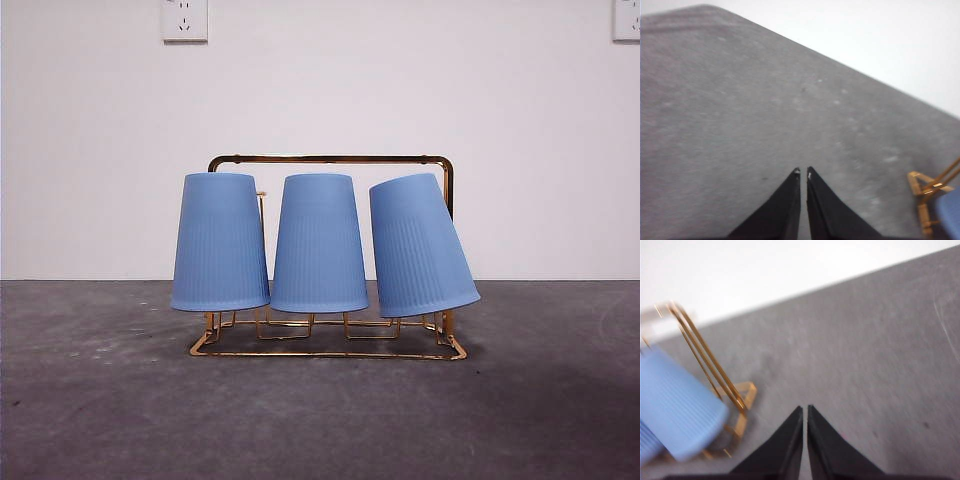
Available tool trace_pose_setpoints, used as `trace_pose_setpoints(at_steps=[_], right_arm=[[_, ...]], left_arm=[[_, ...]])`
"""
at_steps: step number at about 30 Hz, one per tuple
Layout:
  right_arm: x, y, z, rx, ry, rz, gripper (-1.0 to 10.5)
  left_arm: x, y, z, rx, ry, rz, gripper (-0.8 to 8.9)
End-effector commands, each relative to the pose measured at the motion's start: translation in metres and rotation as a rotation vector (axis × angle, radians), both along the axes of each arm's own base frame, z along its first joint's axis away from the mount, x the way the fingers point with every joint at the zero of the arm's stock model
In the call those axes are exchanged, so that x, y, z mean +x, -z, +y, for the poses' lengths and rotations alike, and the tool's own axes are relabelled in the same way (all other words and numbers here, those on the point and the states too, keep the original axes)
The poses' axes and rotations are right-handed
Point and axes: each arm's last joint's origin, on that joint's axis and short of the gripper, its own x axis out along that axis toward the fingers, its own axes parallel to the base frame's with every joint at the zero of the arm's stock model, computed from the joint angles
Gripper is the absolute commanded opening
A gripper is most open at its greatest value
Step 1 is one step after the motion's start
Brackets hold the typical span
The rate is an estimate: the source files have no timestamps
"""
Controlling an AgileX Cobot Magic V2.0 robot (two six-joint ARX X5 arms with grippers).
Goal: The left arm pick up the left cup on cup holder and place it on desk, then the right arm insert the right cup into the first cup, and then the left arm insert the mid cup into the first cup
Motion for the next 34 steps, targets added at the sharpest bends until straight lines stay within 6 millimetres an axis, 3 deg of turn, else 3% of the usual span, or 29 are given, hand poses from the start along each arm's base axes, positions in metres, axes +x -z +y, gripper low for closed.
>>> trace_pose_setpoints(at_steps=[1, 7, 12, 21, 28, 34], right_arm=[[-0.005, -0.031, 0.000, 0.119, 0.000, -0.070, 0.1], [-0.009, -0.089, 0.001, 0.123, -0.042, -0.063, 0.1], [-0.003, -0.137, 0.006, 0.074, -0.206, -0.011, 0.1], [0.007, -0.203, 0.014, -0.085, -0.453, 0.057, 0.1], [0.011, -0.229, 0.035, -0.186, -0.663, 0.062, 0.1], [0.009, -0.233, 0.046, -0.242, -0.806, 0.055, 0.1]], left_arm=[[-0.004, -0.033, -0.002, -0.081, 0.022, -0.095, 0.17], [-0.004, -0.095, -0.005, -0.080, 0.082, -0.152, 0.17], [0.001, -0.149, -0.012, -0.077, 0.264, -0.150, 0.17], [0.008, -0.225, -0.029, -0.001, 0.550, -0.094, 0.17], [0.010, -0.262, -0.045, 0.100, 0.771, -0.056, 0.17], [0.009, -0.270, -0.057, 0.089, 1.010, -0.046, 0.17]])
